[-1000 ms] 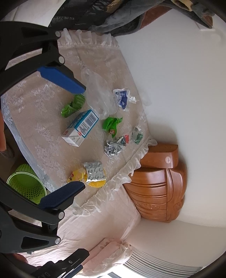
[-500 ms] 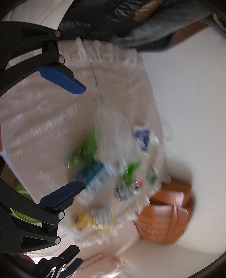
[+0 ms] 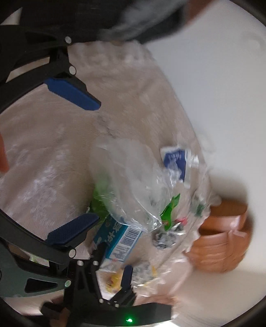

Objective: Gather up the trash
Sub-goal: 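Grasp the white-blue milk carton with the right tool while the left tool grasps the clear plastic bag, then carry carton and bag to the green wastebasket and open both tools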

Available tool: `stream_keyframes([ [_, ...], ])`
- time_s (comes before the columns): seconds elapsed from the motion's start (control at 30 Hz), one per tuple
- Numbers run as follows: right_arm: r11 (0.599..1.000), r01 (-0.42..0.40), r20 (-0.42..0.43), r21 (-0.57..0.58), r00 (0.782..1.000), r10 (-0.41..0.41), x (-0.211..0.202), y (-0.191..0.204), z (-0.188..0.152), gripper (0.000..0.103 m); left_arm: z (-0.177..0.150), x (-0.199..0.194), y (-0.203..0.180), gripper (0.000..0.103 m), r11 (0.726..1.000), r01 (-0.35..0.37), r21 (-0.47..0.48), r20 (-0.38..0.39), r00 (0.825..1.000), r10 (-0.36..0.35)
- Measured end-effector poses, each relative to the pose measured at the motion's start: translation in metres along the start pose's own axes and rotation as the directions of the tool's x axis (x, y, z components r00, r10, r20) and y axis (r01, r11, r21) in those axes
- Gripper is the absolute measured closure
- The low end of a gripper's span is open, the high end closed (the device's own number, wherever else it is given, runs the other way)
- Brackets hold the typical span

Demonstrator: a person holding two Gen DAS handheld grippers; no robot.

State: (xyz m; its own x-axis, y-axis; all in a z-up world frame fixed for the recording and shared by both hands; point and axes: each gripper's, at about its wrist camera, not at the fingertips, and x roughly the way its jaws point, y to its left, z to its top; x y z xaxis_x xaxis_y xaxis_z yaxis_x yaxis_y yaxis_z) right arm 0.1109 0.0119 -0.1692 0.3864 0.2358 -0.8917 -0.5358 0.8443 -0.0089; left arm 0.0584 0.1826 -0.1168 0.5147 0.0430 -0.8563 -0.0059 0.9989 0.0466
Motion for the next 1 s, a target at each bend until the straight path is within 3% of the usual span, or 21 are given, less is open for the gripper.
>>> stream_keyframes([
  [0.17, 0.997, -0.039, 0.001, 0.069, 0.999, 0.039, -0.001, -0.013, -0.005, 0.057, 0.028, 0.027, -0.020, 0.006, 0.987, 0.024, 0.158, 0.017, 0.999, -0.027],
  [0.33, 0.981, -0.038, 0.019, 0.191, 0.999, 0.035, -0.021, -0.036, -0.025, 0.059, 0.051, 0.059, -0.040, 0.011, 0.968, 0.046, 0.247, 0.005, 0.999, -0.048],
  [0.47, 0.963, -0.033, 0.039, 0.267, 0.999, 0.023, -0.039, -0.050, -0.041, 0.059, 0.062, 0.091, -0.047, 0.035, 0.966, 0.090, 0.242, -0.065, 0.995, -0.077],
  [0.53, 0.953, -0.030, 0.054, 0.303, 0.998, 0.015, -0.050, -0.056, -0.048, 0.059, 0.064, 0.101, -0.047, 0.053, 0.970, 0.093, 0.226, -0.088, 0.993, -0.075],
  [0.6, 0.943, -0.037, 0.075, 0.331, 0.997, 0.013, -0.059, -0.060, -0.053, 0.059, 0.068, 0.107, -0.042, 0.082, 0.980, 0.101, 0.174, -0.111, 0.990, -0.082],
  [0.73, 0.917, -0.070, 0.141, 0.393, 0.990, 0.015, -0.084, -0.074, -0.066, 0.059, 0.074, 0.090, -0.026, 0.092, 0.992, 0.101, 0.081, -0.061, 0.994, -0.096],
  [0.87, 0.890, -0.077, 0.210, 0.450, 0.977, -0.022, -0.115, -0.093, -0.086, 0.059, 0.074, 0.048, -0.025, 0.094, 0.995, 0.070, 0.071, 0.027, 0.997, -0.072],
  [1.0, 0.850, -0.040, 0.237, 0.525, 0.966, -0.100, -0.149, -0.122, -0.120, 0.059, 0.074, 0.007, -0.038, 0.094, 0.993, 0.088, 0.074, 0.099, 0.991, -0.095],
])
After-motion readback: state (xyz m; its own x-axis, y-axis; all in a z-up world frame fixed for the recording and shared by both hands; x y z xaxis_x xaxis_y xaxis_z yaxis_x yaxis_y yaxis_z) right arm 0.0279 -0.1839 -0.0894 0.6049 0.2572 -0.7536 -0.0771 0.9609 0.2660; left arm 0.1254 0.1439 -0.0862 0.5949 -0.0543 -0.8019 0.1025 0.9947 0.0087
